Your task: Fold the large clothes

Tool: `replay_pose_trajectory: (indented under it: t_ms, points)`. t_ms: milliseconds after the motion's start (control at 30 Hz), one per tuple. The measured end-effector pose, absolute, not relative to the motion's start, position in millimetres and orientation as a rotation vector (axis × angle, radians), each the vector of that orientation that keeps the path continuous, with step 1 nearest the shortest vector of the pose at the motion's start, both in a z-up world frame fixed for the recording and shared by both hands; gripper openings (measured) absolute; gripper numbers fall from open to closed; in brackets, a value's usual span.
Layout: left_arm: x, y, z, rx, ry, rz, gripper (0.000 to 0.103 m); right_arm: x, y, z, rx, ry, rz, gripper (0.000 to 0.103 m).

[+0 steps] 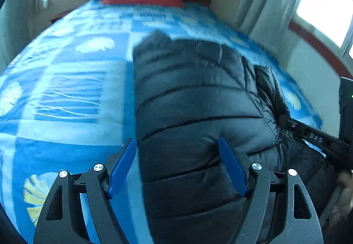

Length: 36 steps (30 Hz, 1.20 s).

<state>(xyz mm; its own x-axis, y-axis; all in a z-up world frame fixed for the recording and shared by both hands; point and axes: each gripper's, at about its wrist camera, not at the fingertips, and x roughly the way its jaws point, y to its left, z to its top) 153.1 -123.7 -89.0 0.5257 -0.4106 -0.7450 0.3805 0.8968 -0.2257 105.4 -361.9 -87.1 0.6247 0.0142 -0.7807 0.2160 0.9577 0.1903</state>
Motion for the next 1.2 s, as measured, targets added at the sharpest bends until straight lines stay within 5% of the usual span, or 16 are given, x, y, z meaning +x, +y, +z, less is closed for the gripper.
replay_pose_trajectory:
  t_ms: [433, 667, 1033, 1200]
  points:
    - [163.9, -146.8, -118.3, 0.077, 0.923, -0.437, 0.079, 115.5, -380.2, -126.8, 0.343, 0.901, -0.074, 0.017]
    - [151.5, -125.6, -102.8, 0.006, 0.904, -0.461, 0.079, 92.7, -379.3, -96.1, 0.293, 0.888, -0.124, 0.046]
    - [110.9, -95.5, -79.3, -0.108, 0.852, -0.479, 0.079, 25.2, -345.7, -39.2, 0.301, 0.797, -0.078, 0.046]
    - [105.2, -109.5, -99.0, -0.064, 0.893, -0.492, 0.079, 28.5, -328.2, -64.0, 0.188, 0.931, -0.120, 0.040]
